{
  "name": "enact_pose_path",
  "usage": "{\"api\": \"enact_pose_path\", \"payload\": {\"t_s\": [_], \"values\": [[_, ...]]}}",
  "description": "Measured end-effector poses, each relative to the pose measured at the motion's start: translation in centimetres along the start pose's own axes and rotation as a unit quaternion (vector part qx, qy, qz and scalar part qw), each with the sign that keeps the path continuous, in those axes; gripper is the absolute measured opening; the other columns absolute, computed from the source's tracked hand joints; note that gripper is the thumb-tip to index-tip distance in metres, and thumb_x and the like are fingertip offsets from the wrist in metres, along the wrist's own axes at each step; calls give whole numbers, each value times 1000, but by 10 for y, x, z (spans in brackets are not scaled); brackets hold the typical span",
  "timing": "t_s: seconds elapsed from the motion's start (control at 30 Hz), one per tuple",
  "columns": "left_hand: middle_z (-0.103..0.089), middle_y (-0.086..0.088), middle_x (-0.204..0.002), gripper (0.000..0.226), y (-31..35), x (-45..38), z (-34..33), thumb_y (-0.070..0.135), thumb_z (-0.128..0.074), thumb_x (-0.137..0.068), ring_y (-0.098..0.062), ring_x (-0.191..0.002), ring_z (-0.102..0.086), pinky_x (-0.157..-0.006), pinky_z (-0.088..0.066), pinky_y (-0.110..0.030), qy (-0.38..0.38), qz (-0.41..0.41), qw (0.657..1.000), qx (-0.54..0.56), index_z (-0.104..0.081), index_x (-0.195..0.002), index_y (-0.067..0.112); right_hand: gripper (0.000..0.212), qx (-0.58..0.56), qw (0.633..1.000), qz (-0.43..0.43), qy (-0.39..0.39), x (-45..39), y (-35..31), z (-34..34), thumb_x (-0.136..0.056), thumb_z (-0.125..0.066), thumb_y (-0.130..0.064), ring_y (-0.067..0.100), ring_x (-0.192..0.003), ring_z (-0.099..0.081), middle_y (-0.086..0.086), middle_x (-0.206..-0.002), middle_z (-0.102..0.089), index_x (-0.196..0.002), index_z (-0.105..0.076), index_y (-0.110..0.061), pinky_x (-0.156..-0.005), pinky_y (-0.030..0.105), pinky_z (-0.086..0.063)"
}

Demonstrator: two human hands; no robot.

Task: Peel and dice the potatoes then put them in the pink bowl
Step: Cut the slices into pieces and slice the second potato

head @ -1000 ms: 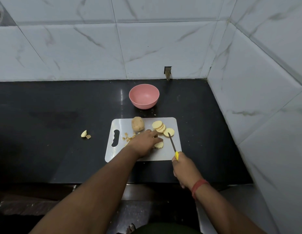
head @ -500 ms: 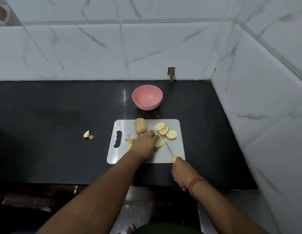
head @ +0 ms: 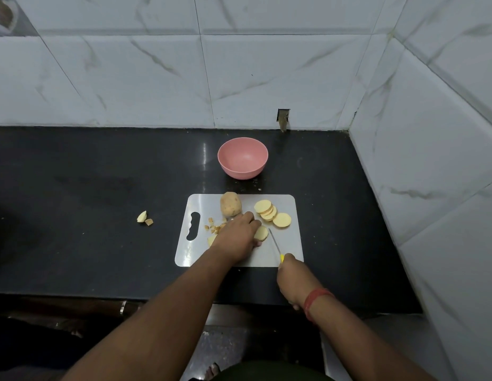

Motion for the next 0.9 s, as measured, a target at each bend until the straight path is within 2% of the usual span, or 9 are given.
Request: {"api": "enact_pose_path", "payload": {"t_s": [0.17,0.27,0.33,0.43,0.67,0.73,0.8,0.87,0.9], "values": [[-49,-5,-130,49,0,-1,2,36,-63,-96,-22,-116,-49,-92,-48,-38,-4,1,1000,4,-51,-139,15,2,10,1000,8,-12,-4,-3,-1,-98,-35,-12,11,-61,-36,9,-97,-48,-101,-35,-13,-72,29,-40],[-49,-4,-130,49,0,-1,2,36,-63,-96,-21,-116,-49,-93,-48,-37,-5,2,1000,7,-51,-139,16,3,13,1000,19,-21,-3,-5,-1,-99,-34,-12,13,-63,-39,10,-97,-48,-101,-34,-13,-57,26,-38],[-49,-4,-130,49,0,-1,2,36,-63,-96,-21,-116,-49,-94,-48,-37,-6,2,1000,10,-51,-139,16,3,18,999,25,-25,-2,-6,-2,-99,-34,-12,16,-66,-43,10,-96,-48,-101,-34,-13,-54,21,-34],[-49,-4,-131,49,0,-1,3,36,-64,-96,-21,-116,-49,-94,-48,-37,-8,2,1000,14,-51,-139,16,3,15,999,25,-29,-3,-5,-3,-99,-34,-12,21,-82,-48,10,-96,-48,-101,-34,-13,-55,21,-34],[-50,-4,-130,49,0,-1,3,37,-64,-95,-21,-116,-49,-93,-48,-36,-6,6,1000,14,-52,-138,17,4,8,999,17,-35,0,-7,-3,-99,-34,-11,24,-84,-51,13,-103,-54,-102,-33,-14,-56,22,-37],[-50,-4,-131,49,0,-1,3,37,-64,-95,-21,-117,-49,-93,-47,-36,-6,8,1000,14,-52,-138,17,5,9,999,11,-31,0,-7,-1,-98,-35,-11,28,-93,-58,15,-107,-55,-102,-33,-14,-61,27,-43],[-49,-4,-132,50,1,-2,3,37,-64,-96,-21,-119,-48,-92,-45,-35,-7,10,1000,15,-51,-139,16,6,4,1000,3,-19,1,-7,2,-98,-36,-11,29,-102,-60,14,-105,-53,-102,-32,-14,-74,31,-47],[-48,-4,-132,52,0,-1,3,40,-63,-95,-22,-120,-47,-94,-44,-36,-5,13,1000,23,-50,-140,16,7,-4,1000,1,-12,2,-11,4,-97,-35,-10,31,-101,-60,15,-107,-55,-102,-32,-13,-77,33,-48],[-48,-4,-132,55,-1,0,2,41,-64,-95,-22,-121,-47,-96,-44,-37,-4,14,999,30,-49,-141,15,7,-3,1000,1,-13,3,-14,5,-97,-36,-8,32,-95,-62,16,-106,-56,-101,-32,-12,-72,33,-49]]}}
Point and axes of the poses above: each hand's wrist, its own x-axis away from the middle knuckle, its own z-axis out of the back of the hand, y = z × x, the point moved 2 cm from there along -x, towards the middle knuckle
